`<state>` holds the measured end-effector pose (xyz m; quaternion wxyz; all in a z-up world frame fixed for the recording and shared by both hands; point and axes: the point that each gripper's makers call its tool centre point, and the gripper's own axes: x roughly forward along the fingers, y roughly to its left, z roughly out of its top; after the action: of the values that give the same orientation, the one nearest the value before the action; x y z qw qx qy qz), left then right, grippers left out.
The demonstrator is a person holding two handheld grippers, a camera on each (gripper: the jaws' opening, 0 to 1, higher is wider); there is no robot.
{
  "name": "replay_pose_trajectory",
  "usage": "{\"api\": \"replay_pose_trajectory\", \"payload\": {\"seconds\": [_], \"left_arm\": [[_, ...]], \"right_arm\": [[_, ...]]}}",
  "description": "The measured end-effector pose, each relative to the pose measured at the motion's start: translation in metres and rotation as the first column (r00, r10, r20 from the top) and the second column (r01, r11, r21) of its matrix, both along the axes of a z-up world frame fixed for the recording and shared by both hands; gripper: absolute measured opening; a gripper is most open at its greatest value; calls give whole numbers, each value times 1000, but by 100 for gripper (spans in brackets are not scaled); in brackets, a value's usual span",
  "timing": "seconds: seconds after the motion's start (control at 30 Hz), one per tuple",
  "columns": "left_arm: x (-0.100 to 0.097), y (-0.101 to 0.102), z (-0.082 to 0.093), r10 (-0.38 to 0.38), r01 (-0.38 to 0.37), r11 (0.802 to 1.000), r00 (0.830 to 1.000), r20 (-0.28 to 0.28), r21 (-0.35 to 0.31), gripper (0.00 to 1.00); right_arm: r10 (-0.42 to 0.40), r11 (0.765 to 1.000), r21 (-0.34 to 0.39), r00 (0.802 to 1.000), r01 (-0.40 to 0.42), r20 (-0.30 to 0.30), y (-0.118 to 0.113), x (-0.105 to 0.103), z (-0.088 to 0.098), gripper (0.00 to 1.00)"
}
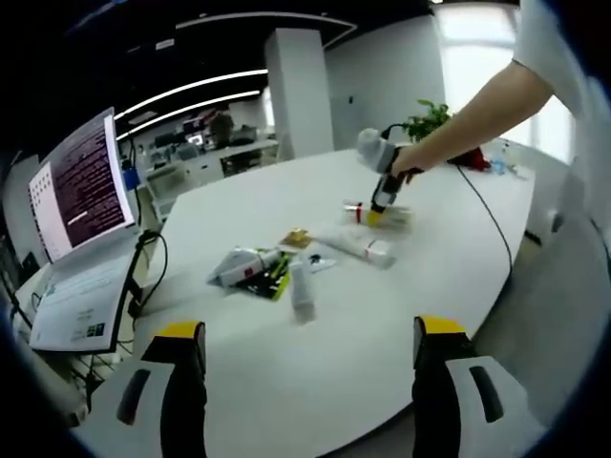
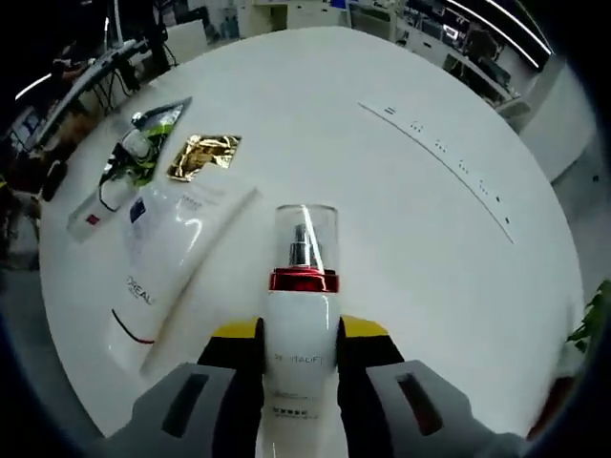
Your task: Arrange the skincare products in the storage area until every visible bottle or jar stands upright without overlapping.
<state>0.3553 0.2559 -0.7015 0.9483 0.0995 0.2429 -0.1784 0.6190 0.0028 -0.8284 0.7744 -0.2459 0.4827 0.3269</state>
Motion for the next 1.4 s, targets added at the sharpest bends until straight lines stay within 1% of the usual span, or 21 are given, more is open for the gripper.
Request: {"api": "replay_pose_trajectory", "payload": {"seconds": [0.03, 0.07, 0.1, 0.3, 0.33, 0.43, 0.47, 0.5, 0.57, 0.6, 0.63, 0.67, 0.73, 0.9, 0.93, 1.07, 1.2, 1.23, 1.27, 1.37, 1.4], "left_arm": [[0, 0, 0, 0, 0, 1000, 1000, 0, -1, 83], [0, 1, -1, -1, 1, 1000, 1000, 1, 0, 82], [0, 3, -2, -3, 3, 1000, 1000, 2, 1, 82], [0, 9, -5, -11, 11, 1000, 1000, 5, 1, 82], [0, 10, -5, -11, 11, 1000, 1000, 6, 0, 82], [0, 7, -3, -8, 8, 1000, 1000, 10, -5, 82], [0, 6, -2, -8, 8, 1000, 1000, 11, -7, 82], [0, 5, -1, -8, 8, 1000, 1000, 10, -9, 81], [-1, 3, 0, -8, 8, 1000, 1000, 12, -5, 81], [-1, 2, 1, -9, 9, 1000, 1000, 13, -2, 81], [-1, 1, 1, -10, 10, 1000, 1000, 14, 0, 81], [-1, 0, 2, -10, 10, 1000, 1000, 15, 1, 81], [-1, -3, 4, -10, 10, 1000, 1000, 18, 2, 81], [-1, -4, 10, -5, 5, 1000, 999, 33, -7, 80], [-1, -4, 10, -2, 2, 1000, 999, 36, -9, 80], [-1, -3, 11, 2, -2, 1000, 999, 36, -9, 79], [-2, -6, 12, -4, 4, 1000, 999, 38, -2, 79], [-2, -7, 13, -6, 6, 1000, 999, 40, 3, 79], [-1, -7, 14, -6, 6, 1000, 999, 42, 6, 78], [-1, -7, 15, -5, 4, 1000, 999, 46, 19, 78], [-1, -7, 16, -5, 4, 1000, 999, 48, 21, 78]], "right_arm": [[-3, 1000, 11, 1000, 3, 3, 0, 0, 2, 28], [-8, 1000, 29, 1000, 8, 18, 1, -8, 9, 28], [-15, 999, 42, 999, 14, 30, 0, -9, 13, 28], [-38, 994, 104, 996, 30, 76, -2, -18, 28, 28], [-39, 992, 121, 995, 29, 88, -2, -11, 27, 28], [-49, 986, 167, 991, 27, 128, 0, -12, 34, 28], [-62, 985, 171, 989, 38, 134, -2, -22, 41, 28], [-67, 984, 175, 988, 42, 139, -3, -25, 44, 28], [-72, 982, 184, 986, 43, 150, -4, -27, 48, 28], [-76, 981, 189, 985, 46, 154, -5, -18, 44, 28], [-76, 980, 193, 985, 44, 158, -5, -20, 45, 28], [-73, 979, 200, 983, 39, 167, -4, -27, 50, 27], [-75, 979, 202, 981, 39, 176, -6, -29, 52, 27], [-90, 972, 229, 976, 43, 197, -7, -49, 63, 27], [-90, 971, 234, 975, 41, 202, -7, -46, 62, 27], [-95, 968, 249, 971, 38, 221, -9, -50, 61, 27], [-122, 960, 275, 958, 49, 258, -12, -61, 65, 27], [-128, 956, 291, 950, 42, 285, -12, -63, 67, 27], [-150, 949, 311, 940, 49, 308, -14, -64, 70, 27], [-217, 928, 360, 924, 95, 315, -19, -74, 72, 27], [-248, 915, 388, 911, 110, 328, -22, -73, 73, 27]]}}
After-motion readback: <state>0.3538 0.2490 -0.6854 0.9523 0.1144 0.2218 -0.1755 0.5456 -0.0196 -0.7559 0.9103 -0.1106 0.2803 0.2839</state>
